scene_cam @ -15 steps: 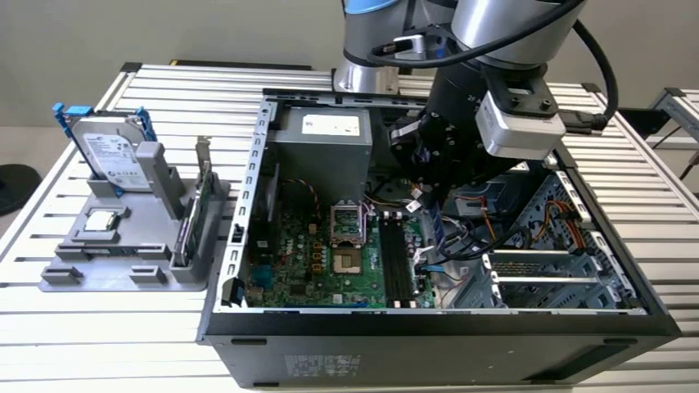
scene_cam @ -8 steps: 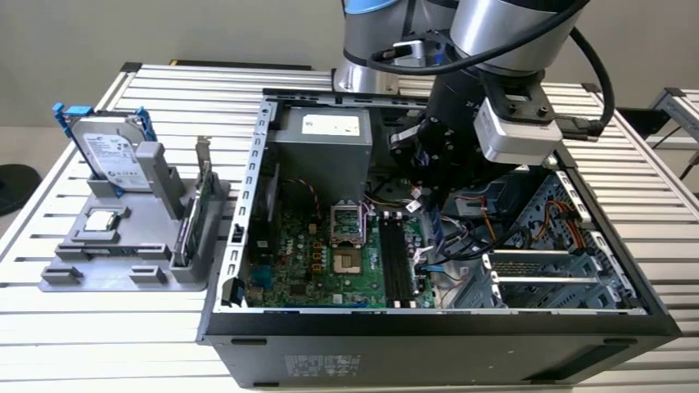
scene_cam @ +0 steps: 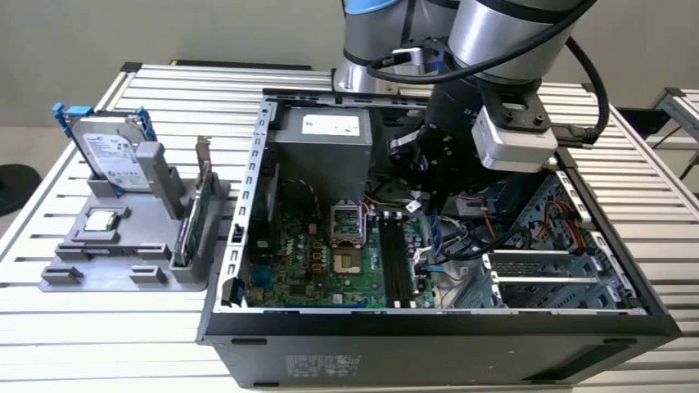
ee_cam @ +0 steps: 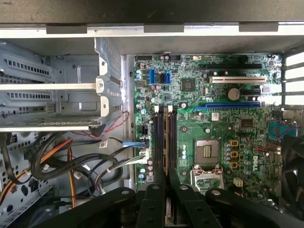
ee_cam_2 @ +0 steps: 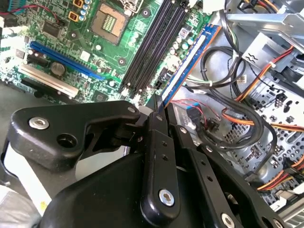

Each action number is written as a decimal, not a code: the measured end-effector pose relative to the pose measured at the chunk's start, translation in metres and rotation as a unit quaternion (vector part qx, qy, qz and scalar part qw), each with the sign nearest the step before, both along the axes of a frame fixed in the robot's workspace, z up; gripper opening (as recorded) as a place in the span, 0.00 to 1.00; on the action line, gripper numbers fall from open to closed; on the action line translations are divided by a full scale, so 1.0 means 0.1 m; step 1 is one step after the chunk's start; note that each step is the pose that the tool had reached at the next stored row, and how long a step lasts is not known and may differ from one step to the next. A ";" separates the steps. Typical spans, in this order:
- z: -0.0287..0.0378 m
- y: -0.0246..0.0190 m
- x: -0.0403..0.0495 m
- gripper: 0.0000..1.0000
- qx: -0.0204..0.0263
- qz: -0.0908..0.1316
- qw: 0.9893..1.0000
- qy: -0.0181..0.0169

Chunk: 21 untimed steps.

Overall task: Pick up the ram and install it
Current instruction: 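Insert the ram into the slot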

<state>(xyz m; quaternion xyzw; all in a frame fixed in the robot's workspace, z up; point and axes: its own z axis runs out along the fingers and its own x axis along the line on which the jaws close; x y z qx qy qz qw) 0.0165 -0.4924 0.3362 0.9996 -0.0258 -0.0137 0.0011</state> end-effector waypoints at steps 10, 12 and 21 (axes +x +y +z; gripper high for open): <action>-0.067 0.000 0.028 0.00 0.000 0.000 1.000 0.000; -0.076 0.000 0.031 0.00 0.000 0.000 1.000 0.000; -0.113 0.000 0.037 0.00 0.000 0.000 1.000 0.000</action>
